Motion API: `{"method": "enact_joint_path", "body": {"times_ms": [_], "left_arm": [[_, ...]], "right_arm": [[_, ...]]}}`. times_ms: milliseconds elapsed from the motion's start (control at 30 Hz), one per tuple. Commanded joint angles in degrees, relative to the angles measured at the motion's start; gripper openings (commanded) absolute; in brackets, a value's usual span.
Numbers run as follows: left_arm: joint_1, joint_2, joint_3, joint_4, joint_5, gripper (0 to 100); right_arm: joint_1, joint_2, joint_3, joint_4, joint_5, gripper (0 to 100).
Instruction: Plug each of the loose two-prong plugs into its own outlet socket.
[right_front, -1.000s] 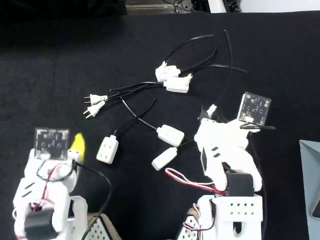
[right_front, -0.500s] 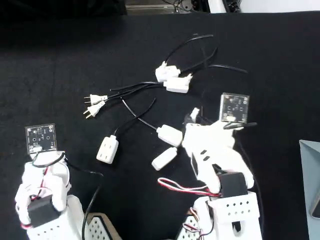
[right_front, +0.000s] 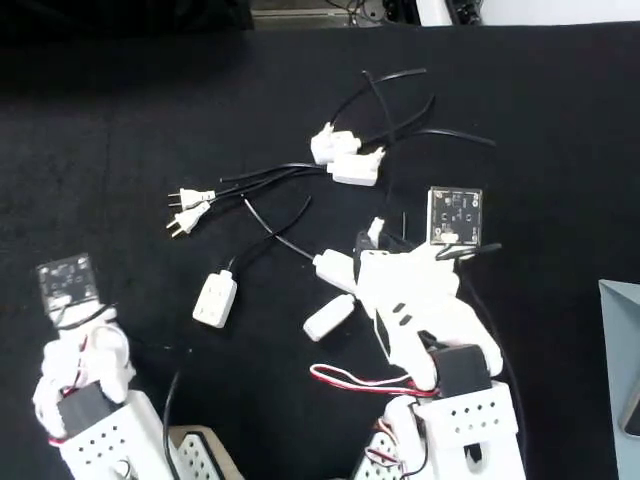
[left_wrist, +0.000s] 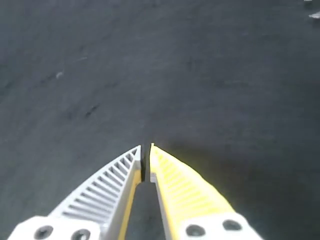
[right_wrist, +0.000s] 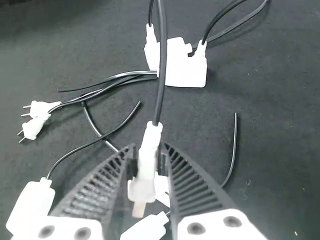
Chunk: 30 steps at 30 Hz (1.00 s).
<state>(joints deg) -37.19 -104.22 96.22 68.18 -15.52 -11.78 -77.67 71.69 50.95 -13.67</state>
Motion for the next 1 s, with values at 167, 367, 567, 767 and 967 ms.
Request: {"method": "enact_joint_path", "body": {"times_ms": [167, 367, 567, 767, 967], "left_arm": [[-15.6, -0.4, 1.1, 4.9, 0.5, 4], [-3.7, -0.4, 1.1, 4.6, 0.8, 4], [12.5, -0.4, 1.1, 4.8, 4.4, 4], [17.8, -0.4, 1.1, 4.8, 4.5, 4], [17.7, -0.4, 1.1, 4.8, 4.5, 4]], "right_arm": [[-1.0, -0.2, -0.2, -0.5, 0.6, 1.5], [-1.0, -0.3, -0.2, 0.6, 0.6, 1.5], [-1.0, -0.3, -0.2, 0.6, 0.6, 1.5], [-0.9, -0.3, -0.2, 0.6, 0.6, 1.5], [-3.2, 0.1, -2.0, 0.4, 2.9, 1.5]]}}
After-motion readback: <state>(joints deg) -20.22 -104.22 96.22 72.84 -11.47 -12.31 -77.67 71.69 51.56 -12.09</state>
